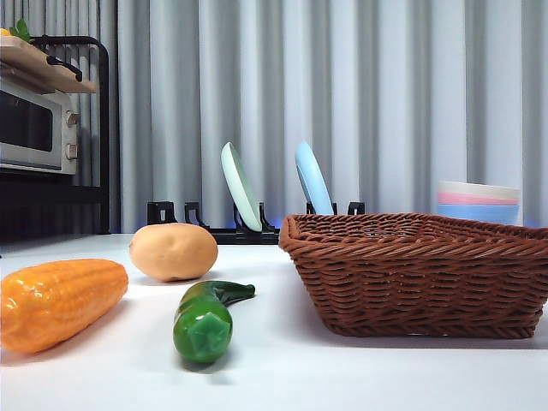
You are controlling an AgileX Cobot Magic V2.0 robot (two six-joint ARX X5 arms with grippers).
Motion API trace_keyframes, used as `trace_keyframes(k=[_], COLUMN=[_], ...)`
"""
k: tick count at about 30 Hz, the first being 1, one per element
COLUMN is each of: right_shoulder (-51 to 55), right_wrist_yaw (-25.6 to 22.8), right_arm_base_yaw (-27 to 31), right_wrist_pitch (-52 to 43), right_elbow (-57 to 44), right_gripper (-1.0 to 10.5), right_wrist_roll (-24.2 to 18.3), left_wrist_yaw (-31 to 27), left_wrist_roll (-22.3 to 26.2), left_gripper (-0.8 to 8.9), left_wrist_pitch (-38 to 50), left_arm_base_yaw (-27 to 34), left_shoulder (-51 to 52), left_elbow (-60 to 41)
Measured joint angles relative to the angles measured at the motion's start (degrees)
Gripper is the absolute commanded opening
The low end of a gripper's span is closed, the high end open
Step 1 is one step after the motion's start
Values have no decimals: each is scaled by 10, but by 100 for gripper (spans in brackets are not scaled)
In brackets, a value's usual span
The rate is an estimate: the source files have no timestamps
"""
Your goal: Pick up the basket,pick up the corn from the table,pick up the potato from the table,pick up the cucumber from the table,put all items into the basket
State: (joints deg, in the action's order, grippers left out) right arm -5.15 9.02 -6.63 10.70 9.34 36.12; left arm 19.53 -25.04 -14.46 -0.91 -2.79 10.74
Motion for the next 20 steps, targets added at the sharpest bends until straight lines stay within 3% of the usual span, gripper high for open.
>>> trace_keyframes(k=[5,12,16,20], right_shoulder=[-82,-212,-281,-347], right_wrist_yaw=[0,0,6,54], right_arm_base_yaw=[0,0,0,0], right_wrist_pitch=[51,148,199,262], right_elbow=[87,233,315,390], right_gripper=[-9,-7,-7,-3], right_wrist_roll=[-43,-149,-211,-268], left_wrist_yaw=[1,5,53,96], left_wrist_roll=[43,127,175,204], left_gripper=[-6,-5,-5,-4], left_wrist_pitch=[-78,-149,-186,-223], left_arm_base_yaw=[0,0,0,0], left_shoulder=[-71,-201,-281,-352], left_elbow=[86,208,275,329])
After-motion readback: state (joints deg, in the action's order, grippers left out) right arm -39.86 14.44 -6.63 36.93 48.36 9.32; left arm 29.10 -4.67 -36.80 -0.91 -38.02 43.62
